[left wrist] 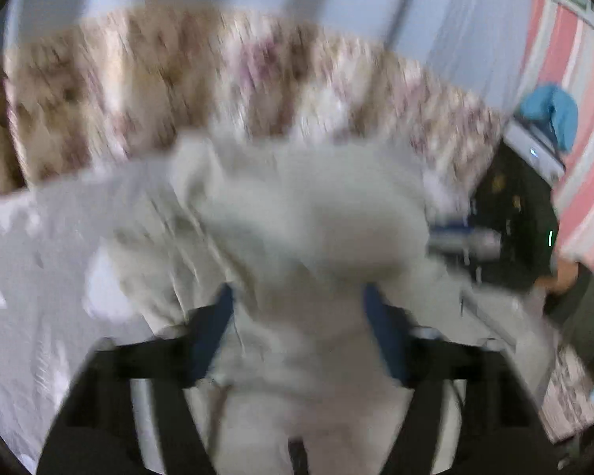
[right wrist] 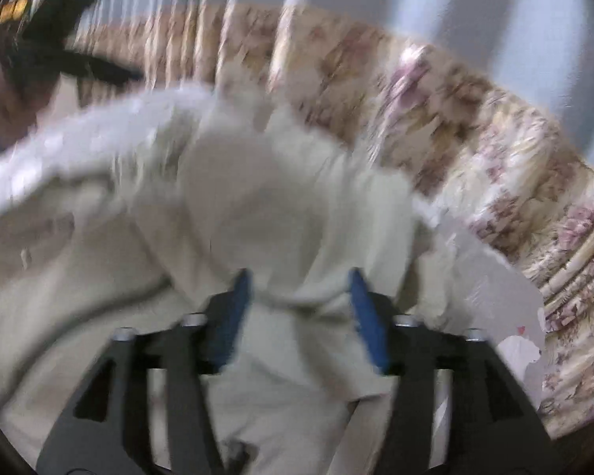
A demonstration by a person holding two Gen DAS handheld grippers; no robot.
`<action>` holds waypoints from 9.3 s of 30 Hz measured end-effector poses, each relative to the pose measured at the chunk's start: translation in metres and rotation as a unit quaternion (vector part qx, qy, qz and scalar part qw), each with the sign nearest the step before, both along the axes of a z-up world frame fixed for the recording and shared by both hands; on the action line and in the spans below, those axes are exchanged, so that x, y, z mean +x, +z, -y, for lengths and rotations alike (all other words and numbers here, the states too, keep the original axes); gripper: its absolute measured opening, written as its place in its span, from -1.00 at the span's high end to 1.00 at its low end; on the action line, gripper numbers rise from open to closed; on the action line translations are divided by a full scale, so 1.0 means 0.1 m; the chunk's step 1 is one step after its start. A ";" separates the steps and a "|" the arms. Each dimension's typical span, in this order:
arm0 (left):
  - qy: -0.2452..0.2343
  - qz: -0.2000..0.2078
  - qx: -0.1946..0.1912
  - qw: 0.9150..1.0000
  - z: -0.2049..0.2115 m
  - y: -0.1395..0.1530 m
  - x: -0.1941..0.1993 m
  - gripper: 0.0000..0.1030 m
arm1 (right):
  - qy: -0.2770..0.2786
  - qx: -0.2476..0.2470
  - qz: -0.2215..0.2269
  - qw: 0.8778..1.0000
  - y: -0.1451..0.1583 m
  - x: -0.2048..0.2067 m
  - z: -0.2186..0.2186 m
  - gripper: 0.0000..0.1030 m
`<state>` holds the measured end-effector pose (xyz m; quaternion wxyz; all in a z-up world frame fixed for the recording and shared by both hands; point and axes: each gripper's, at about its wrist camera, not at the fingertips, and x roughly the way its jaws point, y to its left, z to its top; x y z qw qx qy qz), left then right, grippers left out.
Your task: Fold large clothes
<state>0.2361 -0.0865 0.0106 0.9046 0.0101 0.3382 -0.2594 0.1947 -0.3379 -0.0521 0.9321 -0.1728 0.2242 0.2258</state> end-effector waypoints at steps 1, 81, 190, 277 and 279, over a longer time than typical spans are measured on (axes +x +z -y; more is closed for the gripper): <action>0.004 0.011 0.007 1.000 0.07 0.11 0.08 -0.38 | 0.008 0.018 -0.003 1.000 0.08 -0.01 -0.06 -0.54; 0.256 0.072 0.125 0.956 -0.51 -0.43 -1.59 -0.80 | -0.256 0.096 -0.110 0.956 -0.50 -2.38 1.08 -0.49; 0.245 -0.034 0.126 0.961 0.00 -0.33 1.00 -0.96 | -0.174 0.108 -0.080 0.975 0.17 0.36 0.00 -0.83; 0.115 0.035 0.157 0.980 2.33 -0.43 1.04 -0.74 | -0.295 0.063 -0.196 0.933 -0.45 1.21 1.52 0.88; 0.123 0.018 0.114 0.986 2.31 -0.57 0.98 -0.74 | -0.302 0.059 -0.189 0.933 -0.72 1.23 1.50 0.89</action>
